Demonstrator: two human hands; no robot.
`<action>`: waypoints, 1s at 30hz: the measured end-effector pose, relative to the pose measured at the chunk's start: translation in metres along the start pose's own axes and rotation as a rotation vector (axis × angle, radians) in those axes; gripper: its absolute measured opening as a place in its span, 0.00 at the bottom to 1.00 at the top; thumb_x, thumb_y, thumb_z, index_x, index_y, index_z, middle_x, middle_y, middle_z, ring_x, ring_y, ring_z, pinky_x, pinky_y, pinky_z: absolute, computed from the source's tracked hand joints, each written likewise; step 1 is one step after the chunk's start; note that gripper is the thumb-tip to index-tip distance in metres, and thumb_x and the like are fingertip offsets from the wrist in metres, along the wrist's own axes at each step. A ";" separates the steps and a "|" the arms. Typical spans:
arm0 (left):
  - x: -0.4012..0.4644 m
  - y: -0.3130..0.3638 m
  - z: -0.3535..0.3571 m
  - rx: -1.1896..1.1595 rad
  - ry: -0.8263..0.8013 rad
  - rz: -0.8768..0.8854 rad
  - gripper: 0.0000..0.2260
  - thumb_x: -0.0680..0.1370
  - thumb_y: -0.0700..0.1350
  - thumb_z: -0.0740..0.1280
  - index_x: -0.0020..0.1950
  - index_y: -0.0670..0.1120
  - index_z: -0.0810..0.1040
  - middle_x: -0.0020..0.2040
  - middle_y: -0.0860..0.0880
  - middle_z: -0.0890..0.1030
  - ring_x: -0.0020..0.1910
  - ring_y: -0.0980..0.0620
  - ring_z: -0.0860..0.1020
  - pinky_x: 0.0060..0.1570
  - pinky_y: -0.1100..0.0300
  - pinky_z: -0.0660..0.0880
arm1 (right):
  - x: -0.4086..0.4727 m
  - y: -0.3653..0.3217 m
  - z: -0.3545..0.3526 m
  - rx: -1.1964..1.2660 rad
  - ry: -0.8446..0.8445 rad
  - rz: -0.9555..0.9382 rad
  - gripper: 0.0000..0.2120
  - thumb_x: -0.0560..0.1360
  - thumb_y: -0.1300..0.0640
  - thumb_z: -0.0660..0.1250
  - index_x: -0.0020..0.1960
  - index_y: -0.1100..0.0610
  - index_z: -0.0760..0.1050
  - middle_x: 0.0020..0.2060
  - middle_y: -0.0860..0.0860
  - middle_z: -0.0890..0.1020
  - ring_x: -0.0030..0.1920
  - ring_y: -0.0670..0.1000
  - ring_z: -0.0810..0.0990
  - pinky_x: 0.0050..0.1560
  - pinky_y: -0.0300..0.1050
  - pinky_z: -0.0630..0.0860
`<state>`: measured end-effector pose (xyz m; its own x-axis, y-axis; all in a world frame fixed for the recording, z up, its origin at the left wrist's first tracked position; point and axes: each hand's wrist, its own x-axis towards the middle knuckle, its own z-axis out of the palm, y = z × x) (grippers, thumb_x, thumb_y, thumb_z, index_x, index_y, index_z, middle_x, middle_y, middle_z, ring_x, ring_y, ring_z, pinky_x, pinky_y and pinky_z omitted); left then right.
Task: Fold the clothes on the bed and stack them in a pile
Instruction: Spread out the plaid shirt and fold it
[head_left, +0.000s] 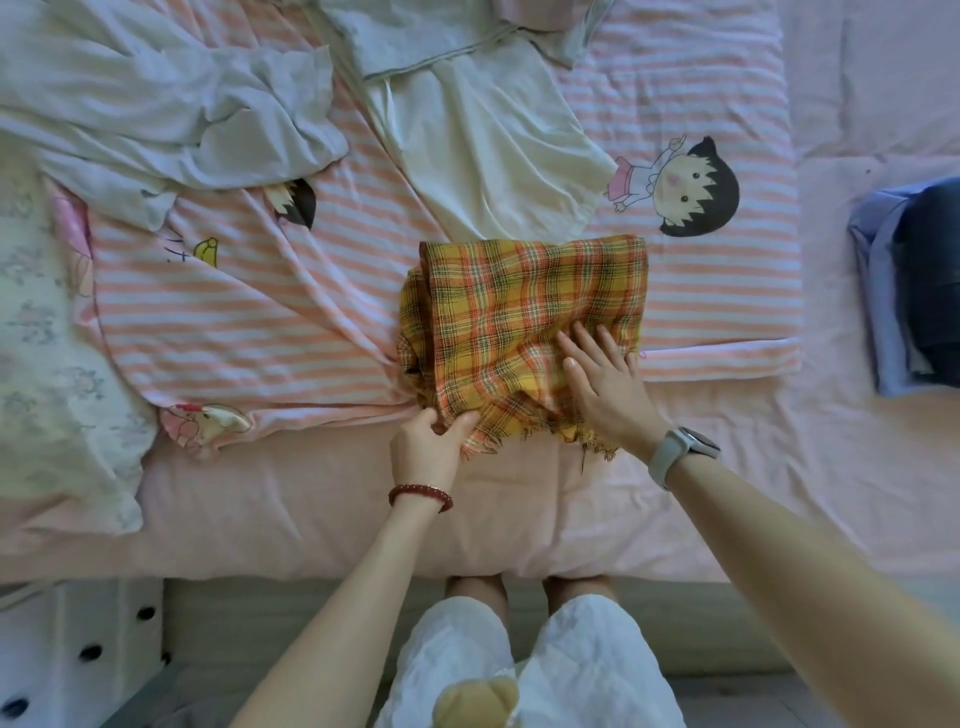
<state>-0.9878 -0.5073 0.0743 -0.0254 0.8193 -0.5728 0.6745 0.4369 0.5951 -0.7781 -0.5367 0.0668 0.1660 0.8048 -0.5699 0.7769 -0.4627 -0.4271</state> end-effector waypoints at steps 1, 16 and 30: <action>0.000 -0.003 -0.005 0.016 -0.007 0.019 0.19 0.71 0.50 0.72 0.28 0.43 0.68 0.26 0.51 0.70 0.28 0.54 0.67 0.28 0.65 0.62 | 0.001 0.001 0.000 -0.013 -0.001 -0.003 0.23 0.81 0.46 0.41 0.76 0.45 0.49 0.76 0.44 0.49 0.76 0.48 0.41 0.74 0.58 0.40; 0.017 -0.025 -0.049 -0.305 -0.197 -0.069 0.19 0.74 0.28 0.64 0.59 0.46 0.70 0.48 0.47 0.78 0.46 0.56 0.77 0.38 0.71 0.74 | -0.017 0.016 -0.004 -0.364 0.138 -0.069 0.34 0.76 0.63 0.59 0.77 0.50 0.47 0.76 0.54 0.44 0.76 0.55 0.40 0.73 0.59 0.46; 0.000 -0.011 -0.009 -0.217 -0.123 -0.080 0.09 0.72 0.44 0.72 0.51 0.46 0.78 0.44 0.53 0.80 0.44 0.55 0.78 0.45 0.62 0.73 | -0.023 0.030 0.023 0.842 0.253 0.548 0.13 0.76 0.58 0.66 0.57 0.64 0.71 0.51 0.58 0.80 0.48 0.54 0.80 0.47 0.47 0.77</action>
<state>-1.0022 -0.5085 0.0730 0.0266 0.7338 -0.6789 0.4992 0.5786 0.6450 -0.7724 -0.5779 0.0515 0.5674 0.4146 -0.7114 -0.1040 -0.8210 -0.5614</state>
